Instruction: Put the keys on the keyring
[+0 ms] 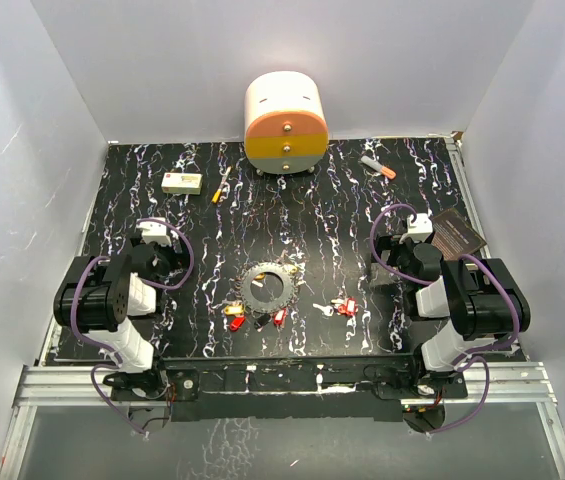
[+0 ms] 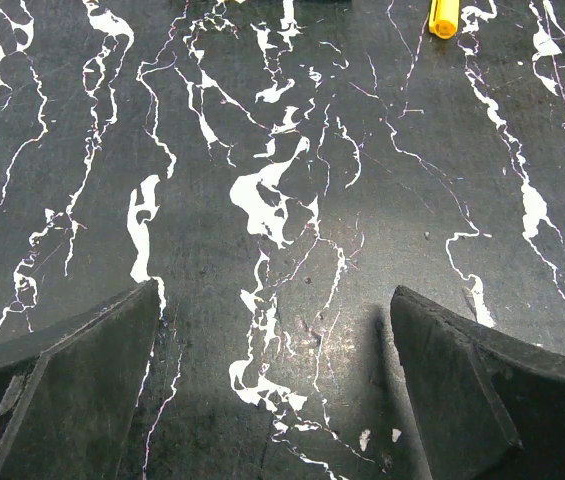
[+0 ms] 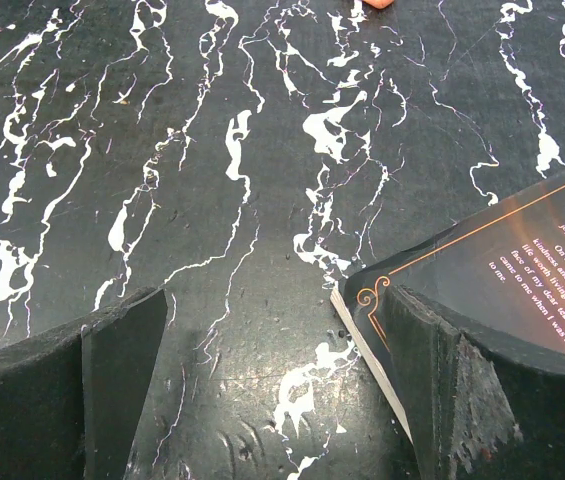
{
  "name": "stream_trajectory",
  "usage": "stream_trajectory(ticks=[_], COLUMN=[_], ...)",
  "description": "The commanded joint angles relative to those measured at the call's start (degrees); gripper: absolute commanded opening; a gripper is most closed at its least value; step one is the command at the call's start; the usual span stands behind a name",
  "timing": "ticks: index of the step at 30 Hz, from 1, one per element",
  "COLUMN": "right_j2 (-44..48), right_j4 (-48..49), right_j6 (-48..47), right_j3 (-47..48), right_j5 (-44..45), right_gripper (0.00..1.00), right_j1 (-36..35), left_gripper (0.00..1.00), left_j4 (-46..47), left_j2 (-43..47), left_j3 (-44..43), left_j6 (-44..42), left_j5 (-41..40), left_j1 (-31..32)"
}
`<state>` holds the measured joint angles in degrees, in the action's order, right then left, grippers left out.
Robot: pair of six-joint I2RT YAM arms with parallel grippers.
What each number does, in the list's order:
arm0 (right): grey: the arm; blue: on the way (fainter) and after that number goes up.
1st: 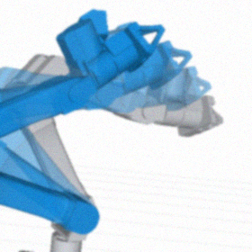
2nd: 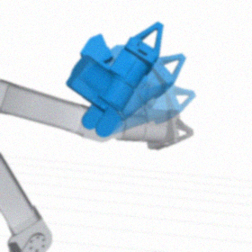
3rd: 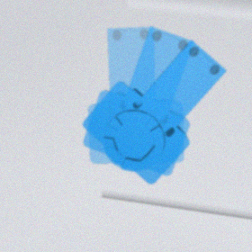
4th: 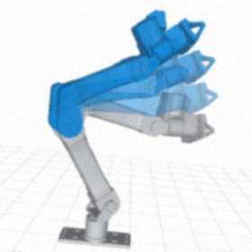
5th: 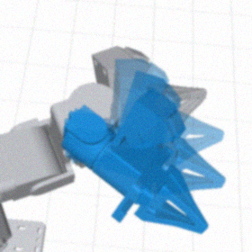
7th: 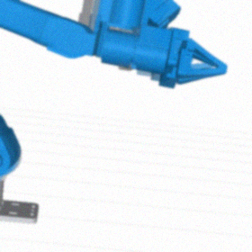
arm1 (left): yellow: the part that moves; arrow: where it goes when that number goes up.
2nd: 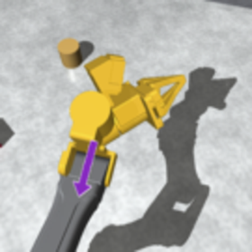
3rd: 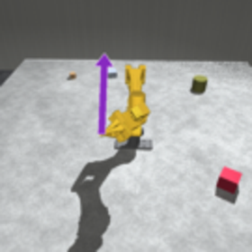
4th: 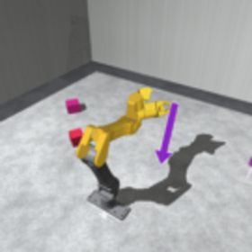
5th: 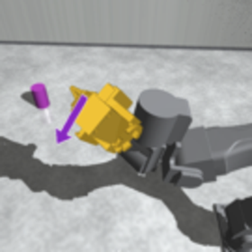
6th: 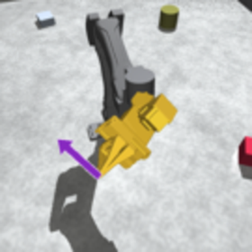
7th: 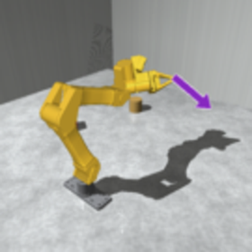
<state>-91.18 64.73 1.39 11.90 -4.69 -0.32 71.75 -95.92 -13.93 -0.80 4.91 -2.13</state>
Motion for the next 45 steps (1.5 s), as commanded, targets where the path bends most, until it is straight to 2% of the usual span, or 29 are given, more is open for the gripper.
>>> stream_trajectory(ticks=[1,18,22,25,27,29,32,35,38,41,43,45], right_j2=[0.11,-0.1,0.03,0.64,3.37,8.61,14.17,18.82,22.15,24.48,26.58,29.12], right_j4=[4.89,4.44,4.62,4.43,-3.12,-16.53,-30.25,-36.63,-41.41,-44.89,-46.98,-48.98], right_j6=[-0.77,-0.77,-0.78,-0.23,-0.23,0.16,1.87,4.75,9.38,13.49,13.52,11.77], right_j3=[1.43,1.86,1.59,1.85,3.83,9.34,15.37,16.28,16.27,15.86,15.31,14.57], right_j5=[-0.77,-1.04,-0.89,0.69,0.5,0.02,-0.84,-4.24,-10.95,-19.34,-21.03,-18.12], right_gripper=[0.99,0.99,0.99,0.99,0.99,0.99,0.98,0.93,0.82,0.72,0.67,0.63], right_j1=[0.14,0.14,0.14,0.14,0.14,0.14,0.14,0.14,0.14,-0.06,-2.9,-8.7], left_gripper=[0.97,0.97,0.97,0.97,0.97,0.94,0.94,0.94,0.92,0.89,0.86,0.85], left_j4=[1.29,1.24,-19.17,-26.64,-39.02,-47.86,-60.18,-69.97,-72.11,-72.49,-72.43,-71.99], left_j2=[0.11,0.55,10.42,13.49,11.39,9.54,10.22,8.42,6.82,4.07,3.03,2.87], left_j3=[-0.92,-1.26,-8.38,-13.09,-21.14,-27.55,-33.82,-38.3,-39.25,-40.32,-40.71,-41.02], left_j6=[0.54,-0.28,-2.9,-1.78,-1.42,-3.93,-13.81,-17.64,-20.47,-21.42,-21.81,-21.34], left_j5=[-0.38,1.04,7.13,16.27,25.26,29.53,27.26,25.63,21.73,17.56,14.98,12.45], left_j1=[-0.17,-0.21,-0.15,-0.18,0.12,2.87,13.78,21.72,27.92,31.01,31.69,31.8])
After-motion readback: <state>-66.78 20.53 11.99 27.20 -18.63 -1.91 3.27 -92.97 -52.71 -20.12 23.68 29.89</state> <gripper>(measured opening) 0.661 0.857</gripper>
